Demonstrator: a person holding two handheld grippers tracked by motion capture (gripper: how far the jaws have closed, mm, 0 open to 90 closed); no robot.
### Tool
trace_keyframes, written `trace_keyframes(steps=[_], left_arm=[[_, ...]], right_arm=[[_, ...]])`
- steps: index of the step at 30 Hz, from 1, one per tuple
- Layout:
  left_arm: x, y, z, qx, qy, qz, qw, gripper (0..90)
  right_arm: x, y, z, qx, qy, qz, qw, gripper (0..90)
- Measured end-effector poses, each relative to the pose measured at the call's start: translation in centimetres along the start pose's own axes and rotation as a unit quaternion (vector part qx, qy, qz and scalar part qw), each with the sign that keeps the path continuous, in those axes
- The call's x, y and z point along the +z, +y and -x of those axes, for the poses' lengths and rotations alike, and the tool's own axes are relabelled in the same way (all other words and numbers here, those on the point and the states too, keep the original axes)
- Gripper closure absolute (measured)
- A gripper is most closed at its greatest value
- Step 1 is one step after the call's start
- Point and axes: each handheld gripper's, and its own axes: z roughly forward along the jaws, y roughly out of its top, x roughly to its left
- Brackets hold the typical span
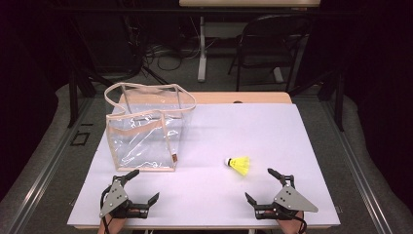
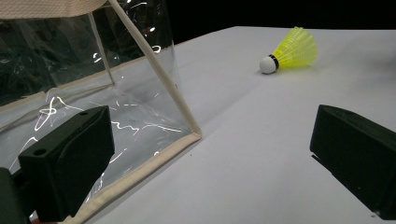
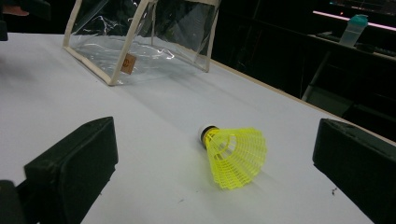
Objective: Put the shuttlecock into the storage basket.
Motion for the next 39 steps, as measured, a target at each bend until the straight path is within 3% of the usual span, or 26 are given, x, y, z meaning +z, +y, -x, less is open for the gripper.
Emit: trace_keyframes(steps=[18, 39], left_arm=[[-0.2, 0.1, 0.1, 0.006, -0.004, 0.003, 1.0000, 0.0], [-0.1, 0.2, 0.2, 0.009, -0.004, -0.001, 0.9999, 0.0]], right_arm=[[0.6, 0.2, 0.0, 0.011, 0.010, -0.021, 0.9997, 0.0], [3.1, 0.3, 1.1, 0.028, 0.030, -0.085, 0.9955, 0.0]])
